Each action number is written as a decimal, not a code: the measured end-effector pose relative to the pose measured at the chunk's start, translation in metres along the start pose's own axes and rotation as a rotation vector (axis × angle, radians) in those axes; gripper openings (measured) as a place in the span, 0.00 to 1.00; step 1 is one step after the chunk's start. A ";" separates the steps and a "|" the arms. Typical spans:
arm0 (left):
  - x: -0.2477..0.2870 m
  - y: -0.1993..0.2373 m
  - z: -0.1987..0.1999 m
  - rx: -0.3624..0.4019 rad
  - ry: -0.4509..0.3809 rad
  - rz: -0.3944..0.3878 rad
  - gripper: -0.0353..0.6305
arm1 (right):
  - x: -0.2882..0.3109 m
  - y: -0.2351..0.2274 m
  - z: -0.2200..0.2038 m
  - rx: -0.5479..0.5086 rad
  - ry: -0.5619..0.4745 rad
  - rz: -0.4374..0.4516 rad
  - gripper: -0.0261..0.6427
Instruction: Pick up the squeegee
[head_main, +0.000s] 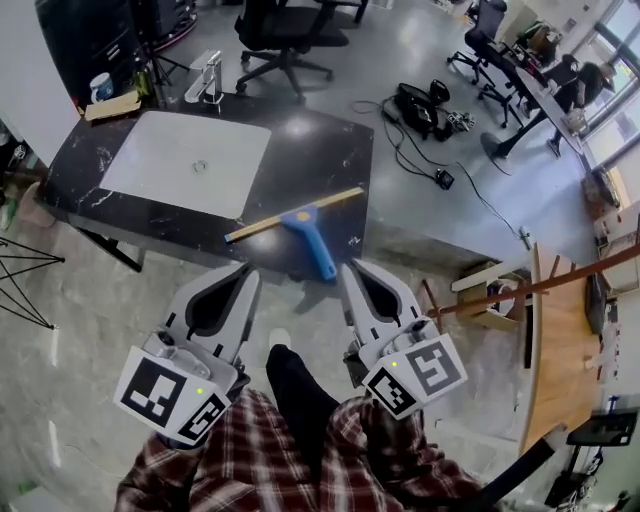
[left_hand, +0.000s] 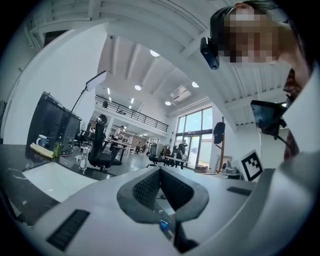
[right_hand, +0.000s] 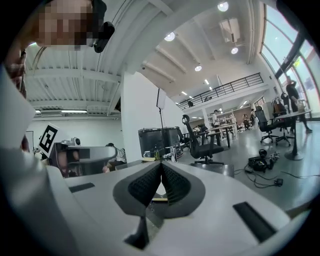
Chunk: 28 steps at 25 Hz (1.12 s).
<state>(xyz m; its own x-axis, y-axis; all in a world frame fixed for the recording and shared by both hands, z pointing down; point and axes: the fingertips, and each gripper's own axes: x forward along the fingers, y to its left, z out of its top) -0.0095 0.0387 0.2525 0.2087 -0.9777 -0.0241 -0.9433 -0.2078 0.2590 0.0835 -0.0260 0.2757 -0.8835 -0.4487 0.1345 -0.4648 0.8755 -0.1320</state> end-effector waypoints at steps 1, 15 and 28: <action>0.011 0.008 0.005 0.005 -0.005 0.010 0.07 | 0.013 -0.010 0.006 -0.003 -0.002 0.010 0.06; 0.111 0.083 0.013 -0.003 0.014 0.053 0.07 | 0.112 -0.082 0.019 0.003 0.043 0.048 0.06; 0.170 0.161 0.025 0.008 0.139 -0.273 0.07 | 0.187 -0.097 0.019 0.070 0.016 -0.260 0.06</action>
<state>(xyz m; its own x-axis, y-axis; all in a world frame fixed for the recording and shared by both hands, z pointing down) -0.1322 -0.1613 0.2660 0.4872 -0.8723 0.0404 -0.8494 -0.4627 0.2538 -0.0380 -0.1980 0.2946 -0.7332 -0.6535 0.1882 -0.6794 0.7164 -0.1589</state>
